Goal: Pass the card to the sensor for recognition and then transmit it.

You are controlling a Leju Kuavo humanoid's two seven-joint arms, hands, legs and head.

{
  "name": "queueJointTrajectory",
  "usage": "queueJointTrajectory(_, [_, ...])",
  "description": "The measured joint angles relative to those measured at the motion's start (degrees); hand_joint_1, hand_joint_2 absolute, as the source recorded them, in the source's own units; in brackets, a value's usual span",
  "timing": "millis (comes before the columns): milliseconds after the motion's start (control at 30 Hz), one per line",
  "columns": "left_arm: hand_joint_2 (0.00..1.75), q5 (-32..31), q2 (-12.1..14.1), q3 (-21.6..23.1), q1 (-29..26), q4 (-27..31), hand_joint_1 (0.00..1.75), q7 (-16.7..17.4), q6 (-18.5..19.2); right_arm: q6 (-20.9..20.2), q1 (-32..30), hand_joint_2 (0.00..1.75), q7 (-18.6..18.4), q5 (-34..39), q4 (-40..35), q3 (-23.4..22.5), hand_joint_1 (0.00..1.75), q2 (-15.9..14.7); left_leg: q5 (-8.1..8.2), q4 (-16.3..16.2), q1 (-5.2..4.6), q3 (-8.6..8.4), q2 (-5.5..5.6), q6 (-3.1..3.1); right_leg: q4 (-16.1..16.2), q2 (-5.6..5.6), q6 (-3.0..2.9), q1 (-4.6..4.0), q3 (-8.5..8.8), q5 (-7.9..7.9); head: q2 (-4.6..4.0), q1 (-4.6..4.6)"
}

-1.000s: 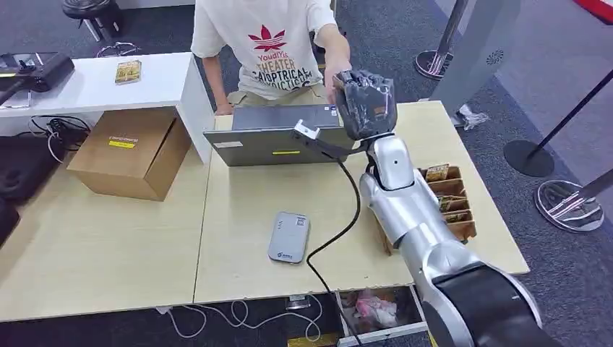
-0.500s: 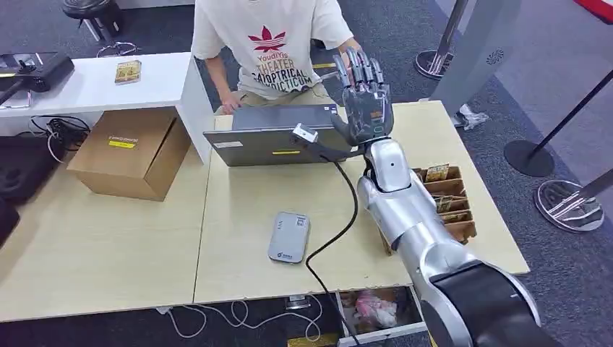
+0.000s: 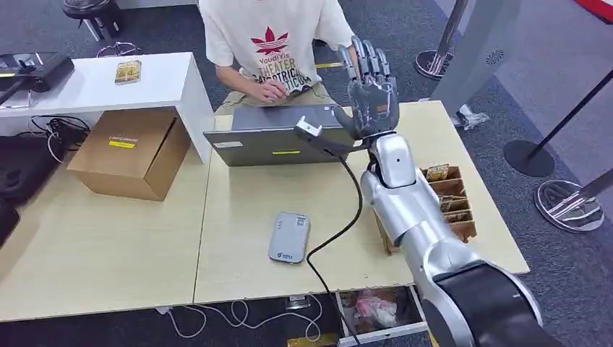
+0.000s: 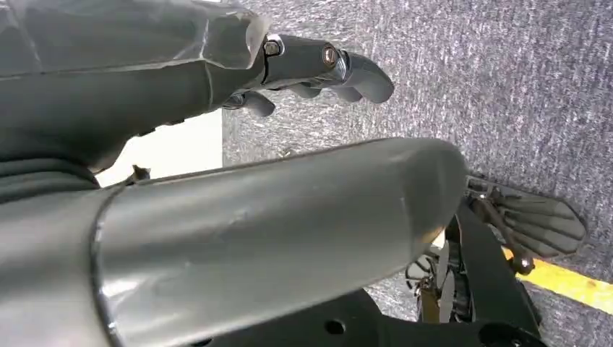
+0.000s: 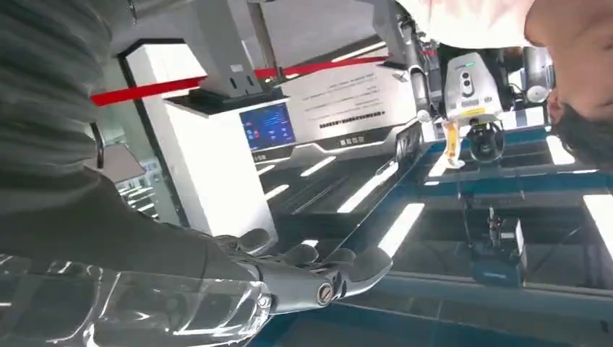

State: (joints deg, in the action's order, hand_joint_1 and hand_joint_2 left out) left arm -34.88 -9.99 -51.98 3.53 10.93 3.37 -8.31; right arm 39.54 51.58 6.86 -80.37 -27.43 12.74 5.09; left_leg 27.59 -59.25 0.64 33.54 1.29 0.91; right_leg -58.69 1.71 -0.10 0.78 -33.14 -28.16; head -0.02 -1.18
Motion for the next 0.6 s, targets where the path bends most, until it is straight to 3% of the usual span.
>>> queueJointTrajectory(267, [0.0,0.4,0.0,-0.9,0.0,0.0,0.0,0.0,-0.1,0.0,-3.0,1.75,-1.0,-2.7,-3.7,-0.5,0.0,-2.3,0.0,0.0,0.0,0.0,0.0,0.0,0.0,0.0,0.0,0.0,-0.01,0.0,0.0,0.0])
queueJointTrajectory(600, [0.0,0.3,0.0,-1.2,-0.2,0.0,0.0,-1.0,0.6,0.0,-8.4,1.75,-3.8,-5.8,-7.3,-0.4,0.0,-7.7,0.01,0.0,0.0,0.02,0.03,-0.01,0.0,-0.03,0.0,0.0,-0.01,0.0,0.0,0.0])
